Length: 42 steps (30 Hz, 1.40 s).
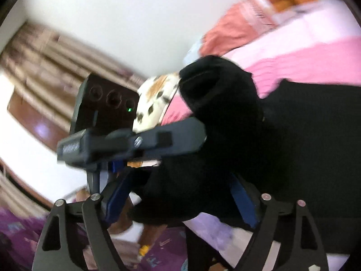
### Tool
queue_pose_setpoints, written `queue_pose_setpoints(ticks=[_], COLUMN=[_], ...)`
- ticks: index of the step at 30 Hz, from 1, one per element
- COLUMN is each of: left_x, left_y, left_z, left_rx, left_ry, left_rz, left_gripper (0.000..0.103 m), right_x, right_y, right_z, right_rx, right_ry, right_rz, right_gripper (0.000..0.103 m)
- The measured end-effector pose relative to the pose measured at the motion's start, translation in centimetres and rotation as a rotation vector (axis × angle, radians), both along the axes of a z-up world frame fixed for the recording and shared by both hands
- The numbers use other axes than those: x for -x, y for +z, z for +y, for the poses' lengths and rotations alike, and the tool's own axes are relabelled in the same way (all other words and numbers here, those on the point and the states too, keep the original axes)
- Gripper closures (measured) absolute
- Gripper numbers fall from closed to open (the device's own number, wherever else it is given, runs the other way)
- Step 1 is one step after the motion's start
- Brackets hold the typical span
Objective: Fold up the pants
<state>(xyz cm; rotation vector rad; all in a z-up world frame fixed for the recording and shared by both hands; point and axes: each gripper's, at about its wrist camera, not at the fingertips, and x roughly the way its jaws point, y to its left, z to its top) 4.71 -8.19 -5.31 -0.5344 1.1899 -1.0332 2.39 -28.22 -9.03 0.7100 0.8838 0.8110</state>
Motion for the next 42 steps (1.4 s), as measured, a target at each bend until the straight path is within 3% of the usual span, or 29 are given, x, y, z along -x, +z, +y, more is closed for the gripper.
queue_pose_setpoints(ticks=[4,7,9,11,13,17,19,21,22,23,28,31,32,34,39,42], left_x=[0.0,0.4,0.5,0.8,0.8,0.8,1.2,1.4,1.6,1.7,1.8,1.6,1.4,1.2,0.8,1.1], left_y=[-0.4,1.7,2.7,3.3,2.7,0.3,-1.1,-2.3,-2.9,-3.3,-3.6,-2.8,-2.8,-3.0,-4.6,-5.3], left_z=[-6.1,-7.6,-7.3,-6.6,-5.0,-0.8,0.6,1.0,1.2,1.4,1.8,1.8,1.6,0.9,-2.2,-3.7], left_rx=[0.044,0.029,0.002,-0.074,-0.121,-0.152,-0.198,-0.222,-0.231,-0.238,-0.249,-0.238,-0.227,-0.216,-0.252,-0.271], left_ry=[-0.085,-0.072,-0.047,-0.012,0.035,0.137,0.178,0.195,0.2,0.204,0.238,0.267,0.272,0.269,0.207,0.17], left_rz=[0.017,-0.101,-0.155,-0.212,-0.191,-0.124,-0.109,-0.094,-0.079,-0.069,-0.049,-0.076,-0.069,-0.055,-0.04,-0.041], left_gripper=[0.075,0.075,0.068,0.063,0.054,0.051,0.051,0.05,0.05,0.05,0.048,0.04,0.032,0.03,0.03,0.03], right_x=[0.4,0.3,0.2,-0.3,-0.7,-1.0,-0.8,-0.6,-0.9,-1.0,-0.9,-1.3,-1.4,-1.7,-2.1,-1.4], right_y=[-2.5,-4.9,-5.6,-5.6,-5.6,-5.4,-5.3,-5.6,-5.9,-6.2,-3.8,-2.3,-1.9,-1.6,-4.7,-6.8], right_z=[-4.2,-6.0,-6.6,-6.4,-6.3,-7.3,-7.5,-7.3,-7.1,-7.0,-8.5,-11.0,-12.2,-14.6,-20.8,-22.1], right_rx=[0.024,-0.023,-0.066,-0.051,-0.057,-0.117,-0.086,-0.03,0.012,0.032,0.004,-0.014,-0.006,0.031,0.09,0.045], right_ry=[-0.074,-0.072,-0.079,-0.065,-0.044,-0.022,-0.021,-0.016,-0.006,-0.005,-0.055,-0.078,-0.089,-0.114,-0.215,-0.219], right_rz=[0.084,0.173,0.197,0.193,0.208,0.256,0.25,0.263,0.27,0.276,0.19,0.16,0.147,0.14,0.234,0.273], right_gripper=[0.022,0.024,0.024,0.024,0.024,0.024,0.027,0.055,0.084,0.086,0.089,0.089,0.09,0.09,0.09,0.09])
